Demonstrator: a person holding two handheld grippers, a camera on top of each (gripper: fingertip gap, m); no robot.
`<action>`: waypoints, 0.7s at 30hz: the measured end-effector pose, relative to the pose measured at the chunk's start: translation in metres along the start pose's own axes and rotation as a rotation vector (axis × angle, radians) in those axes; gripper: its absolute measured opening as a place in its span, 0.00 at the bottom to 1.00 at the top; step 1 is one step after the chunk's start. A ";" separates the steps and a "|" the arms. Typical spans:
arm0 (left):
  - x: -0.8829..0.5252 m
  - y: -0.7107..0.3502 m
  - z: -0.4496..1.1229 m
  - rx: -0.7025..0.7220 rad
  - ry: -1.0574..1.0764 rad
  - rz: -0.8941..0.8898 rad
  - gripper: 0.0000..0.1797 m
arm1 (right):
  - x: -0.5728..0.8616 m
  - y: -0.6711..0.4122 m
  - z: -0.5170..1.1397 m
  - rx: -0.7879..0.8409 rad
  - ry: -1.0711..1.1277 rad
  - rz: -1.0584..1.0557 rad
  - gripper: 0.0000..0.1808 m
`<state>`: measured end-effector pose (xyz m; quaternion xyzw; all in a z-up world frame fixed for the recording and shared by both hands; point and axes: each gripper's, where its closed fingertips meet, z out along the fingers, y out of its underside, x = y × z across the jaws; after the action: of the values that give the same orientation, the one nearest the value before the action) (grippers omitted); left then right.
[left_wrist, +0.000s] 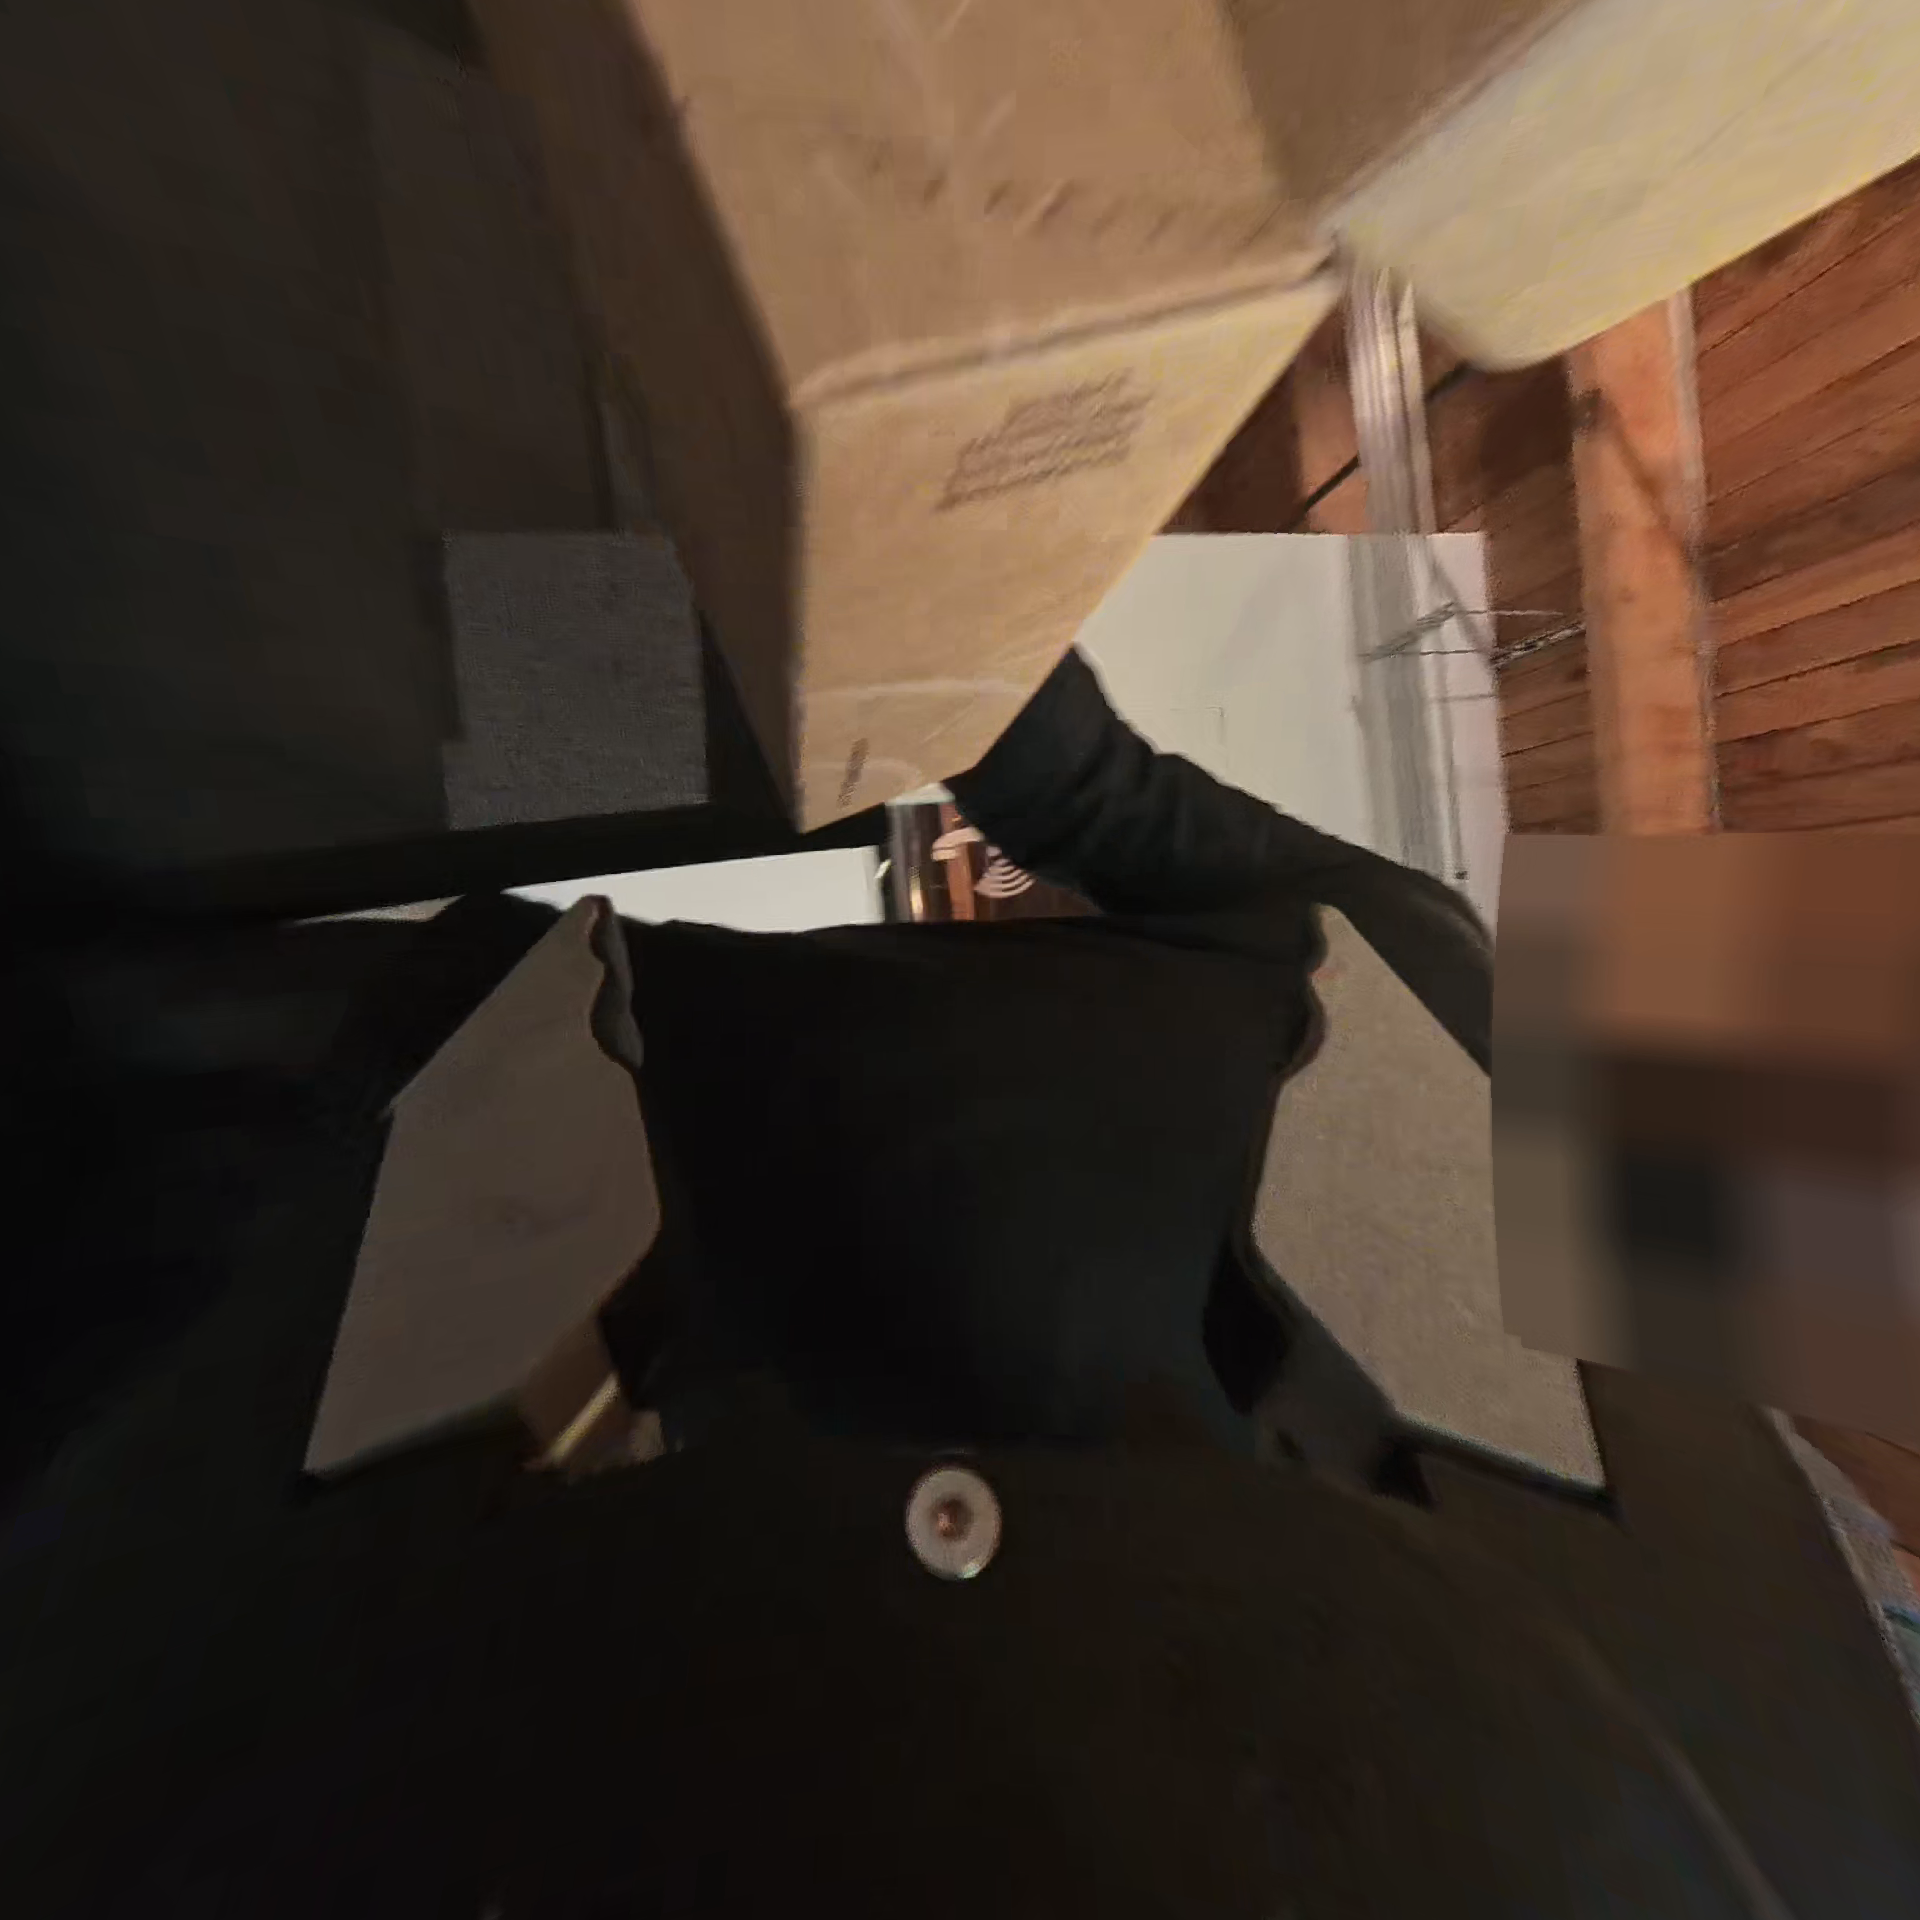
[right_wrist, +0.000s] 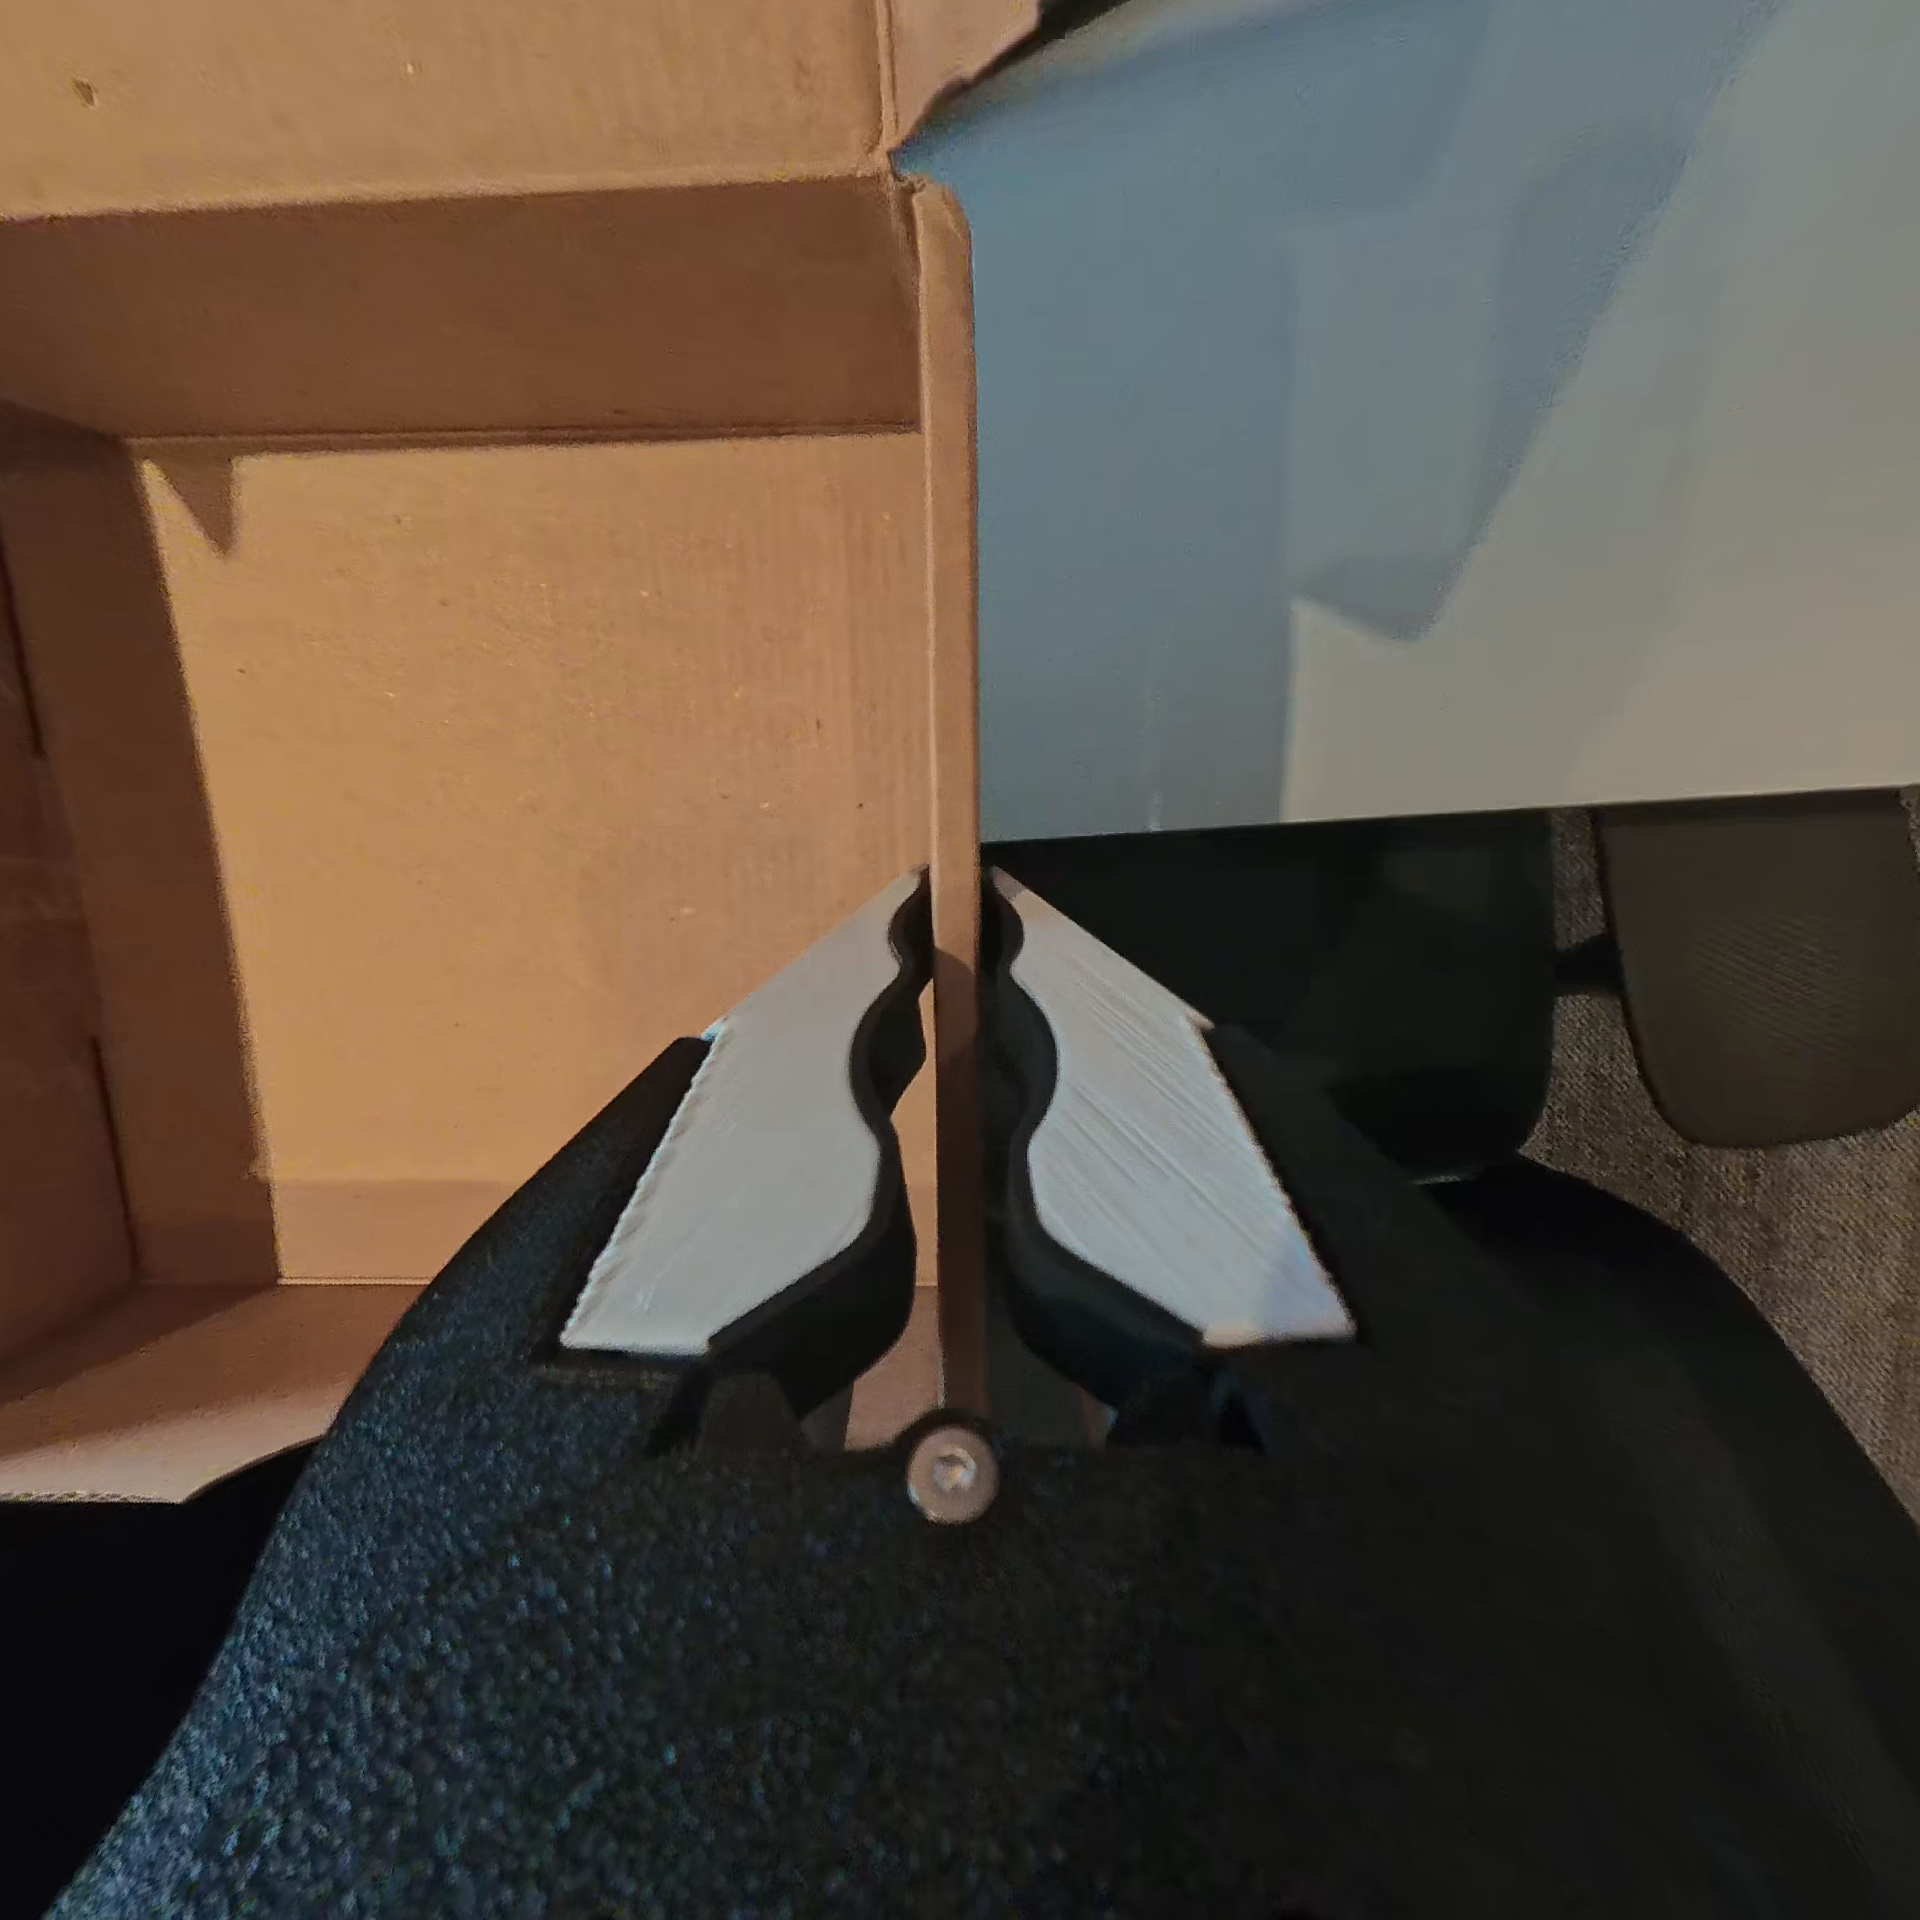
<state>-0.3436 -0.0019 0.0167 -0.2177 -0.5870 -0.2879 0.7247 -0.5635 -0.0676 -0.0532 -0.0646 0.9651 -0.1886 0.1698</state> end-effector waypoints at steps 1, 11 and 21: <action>-0.009 0.005 0.007 -0.021 -0.046 0.010 0.71 | 0.003 0.003 -0.005 0.001 0.018 0.004 0.02; -0.055 -0.034 0.014 0.394 -0.333 0.121 0.68 | 0.004 0.015 0.024 -0.033 0.161 0.002 0.03; -0.137 -0.046 -0.028 0.321 -0.833 0.105 0.57 | 0.002 0.026 0.094 -0.069 0.147 0.086 0.06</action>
<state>-0.3746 -0.0322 -0.1236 -0.2295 -0.8542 -0.0436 0.4646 -0.5337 -0.0759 -0.1460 -0.0150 0.9828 -0.1518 0.1041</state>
